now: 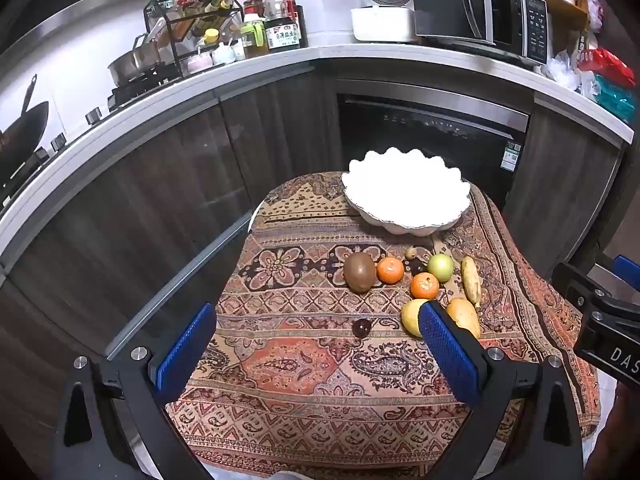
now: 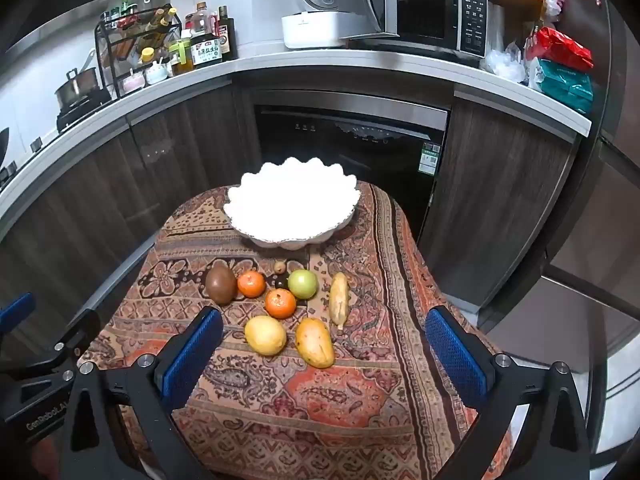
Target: Organize fruits
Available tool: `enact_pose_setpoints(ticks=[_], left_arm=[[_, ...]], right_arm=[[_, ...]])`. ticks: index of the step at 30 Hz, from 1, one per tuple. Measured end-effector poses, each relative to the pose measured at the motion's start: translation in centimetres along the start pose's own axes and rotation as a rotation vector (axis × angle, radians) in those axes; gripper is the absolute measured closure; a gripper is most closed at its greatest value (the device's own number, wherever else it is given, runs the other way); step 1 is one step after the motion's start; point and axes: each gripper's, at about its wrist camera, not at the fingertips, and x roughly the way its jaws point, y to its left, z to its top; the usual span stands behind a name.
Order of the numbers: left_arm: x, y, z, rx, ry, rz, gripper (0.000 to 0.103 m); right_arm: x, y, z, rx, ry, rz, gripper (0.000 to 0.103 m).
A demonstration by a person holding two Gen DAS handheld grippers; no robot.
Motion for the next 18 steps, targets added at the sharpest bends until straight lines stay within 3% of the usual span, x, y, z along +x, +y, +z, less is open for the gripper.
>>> enact_pose_setpoints(ticks=[18], left_arm=[[-0.17, 0.19, 0.04, 0.0, 0.002, -0.001, 0.0]], right_arm=[[0.08, 0.14, -0.1, 0.0, -0.002, 0.002, 0.0]])
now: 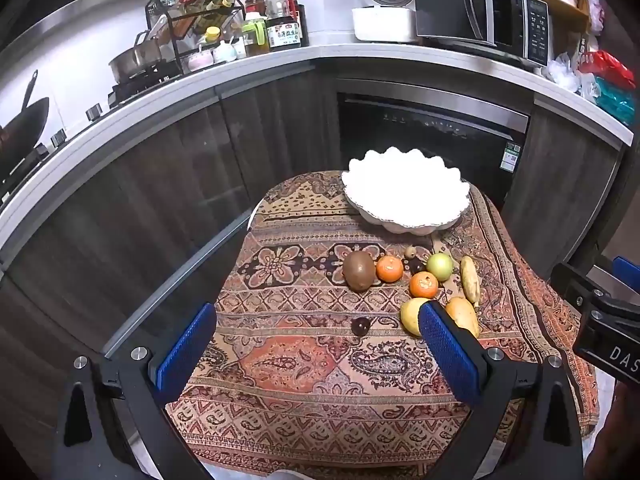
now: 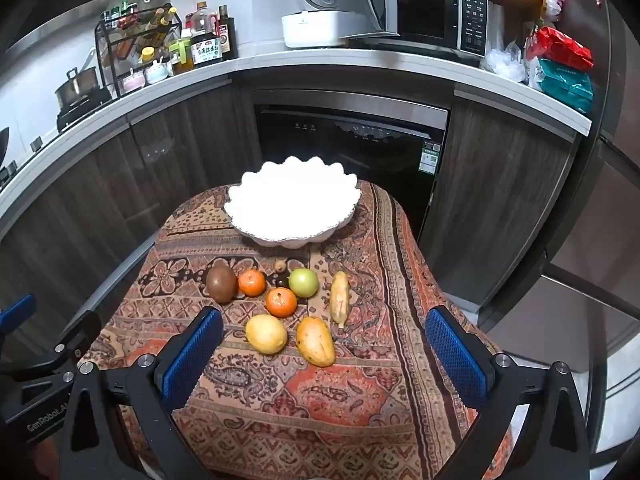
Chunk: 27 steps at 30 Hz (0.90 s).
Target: Organize fruits
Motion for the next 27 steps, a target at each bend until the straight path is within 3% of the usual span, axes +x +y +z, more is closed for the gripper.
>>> enact_pose_setpoints(ticks=[27], left_arm=[[0.09, -0.01, -0.13, 0.0, -0.001, -0.003, 0.0]], right_arm=[[0.14, -0.34, -0.14, 0.009, 0.005, 0.002, 0.0]])
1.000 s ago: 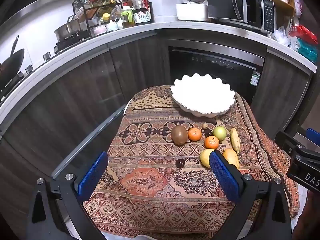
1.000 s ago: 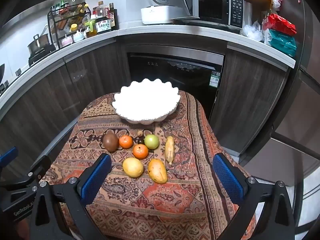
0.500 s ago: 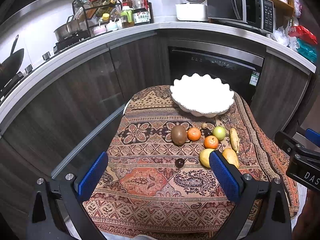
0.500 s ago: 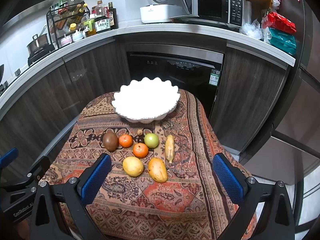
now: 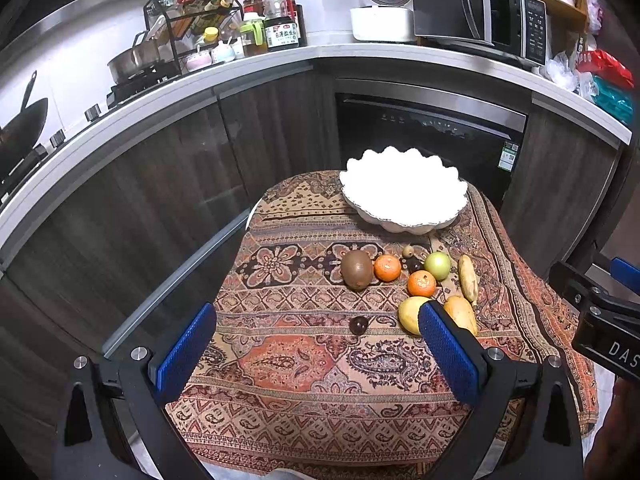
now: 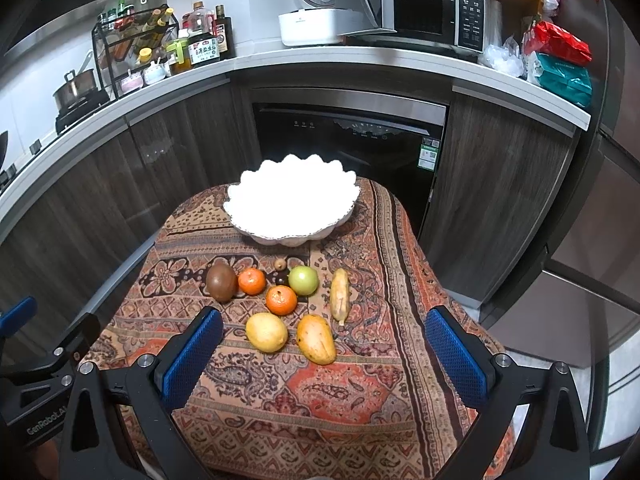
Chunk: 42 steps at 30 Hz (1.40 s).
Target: Organize fruits
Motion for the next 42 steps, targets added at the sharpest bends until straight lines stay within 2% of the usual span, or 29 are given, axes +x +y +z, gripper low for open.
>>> enact_pose_setpoints(ticks=[42], left_arm=[[-0.19, -0.18, 0.18, -0.026, -0.004, 0.025, 0.0]], right_arm=[[0.14, -0.71, -0.03, 0.054, 0.009, -0.012, 0.0]])
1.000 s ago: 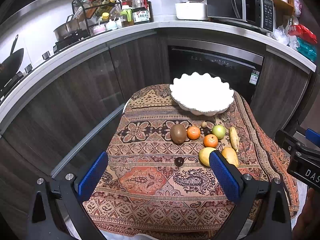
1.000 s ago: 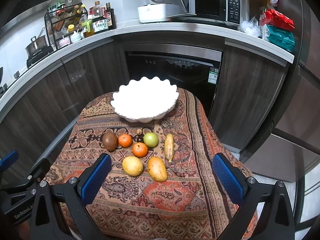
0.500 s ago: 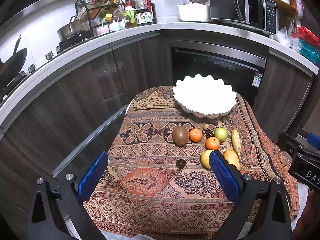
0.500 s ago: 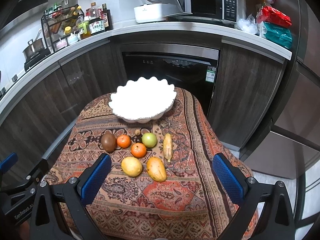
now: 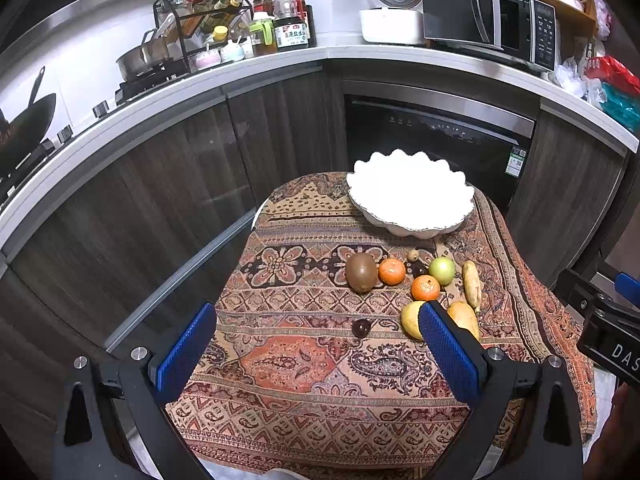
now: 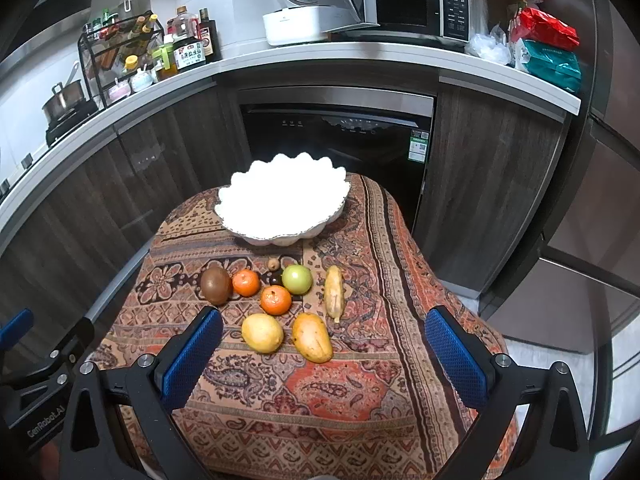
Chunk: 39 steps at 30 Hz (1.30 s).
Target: Organize fruits
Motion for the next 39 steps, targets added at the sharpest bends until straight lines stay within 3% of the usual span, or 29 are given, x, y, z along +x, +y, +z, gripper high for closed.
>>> enact_pose_setpoints(ticks=[14, 39], left_arm=[[1.1, 0.1, 0.0, -0.019, 0.011, -0.001, 0.0], [8.0, -0.7, -0.5, -0.016, 0.059, -0.01, 0.0]], right_arm=[[0.7, 0.0, -0.1, 0.01, 0.013, 0.003, 0.0], [8.1, 0.3, -0.4, -0.007, 0.083, -0.01, 0.0]])
